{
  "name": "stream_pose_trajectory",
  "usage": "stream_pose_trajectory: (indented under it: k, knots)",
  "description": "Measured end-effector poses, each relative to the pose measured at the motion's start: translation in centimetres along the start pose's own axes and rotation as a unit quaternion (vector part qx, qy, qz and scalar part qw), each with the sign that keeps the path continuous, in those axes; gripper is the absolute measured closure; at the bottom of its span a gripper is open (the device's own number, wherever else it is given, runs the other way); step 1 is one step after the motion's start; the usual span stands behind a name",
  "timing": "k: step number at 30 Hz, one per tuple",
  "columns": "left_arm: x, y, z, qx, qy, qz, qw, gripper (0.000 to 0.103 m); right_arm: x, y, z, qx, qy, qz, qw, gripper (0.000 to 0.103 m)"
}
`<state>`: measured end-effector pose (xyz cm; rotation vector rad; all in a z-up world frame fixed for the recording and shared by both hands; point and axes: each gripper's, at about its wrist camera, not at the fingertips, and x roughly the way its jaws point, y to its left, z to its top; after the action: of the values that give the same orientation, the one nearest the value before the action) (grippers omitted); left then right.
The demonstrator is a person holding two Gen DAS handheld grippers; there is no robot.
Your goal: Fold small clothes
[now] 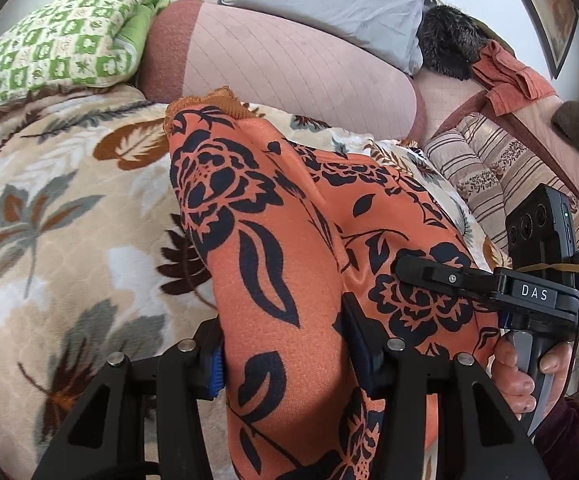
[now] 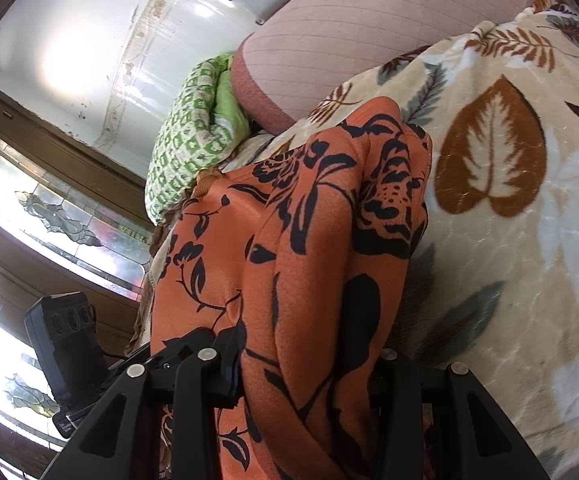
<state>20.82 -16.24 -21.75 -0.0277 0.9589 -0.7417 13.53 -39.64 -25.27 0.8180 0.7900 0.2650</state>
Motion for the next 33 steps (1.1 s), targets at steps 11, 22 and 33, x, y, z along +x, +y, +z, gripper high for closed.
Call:
stream_pose_trajectory:
  k: [11,22,33]
  knots:
    - [-4.9,2.1,-1.8,0.003,-0.022,0.029,0.9993,0.052,2.2,3.7,-2.5,-0.01,0.005,0.022,1.0,0.061]
    - [-8.4,3.4,-4.3,-0.004,-0.036,0.041,0.9985,0.052,2.4,6.8,-6.0,-0.027,0.008,0.033,0.999,0.061]
    - [-11.1,4.6,-5.3,-0.012,-0.053,0.047,0.9974,0.052,2.3,9.9,-7.7,-0.048,0.006,0.051,0.998,0.061]
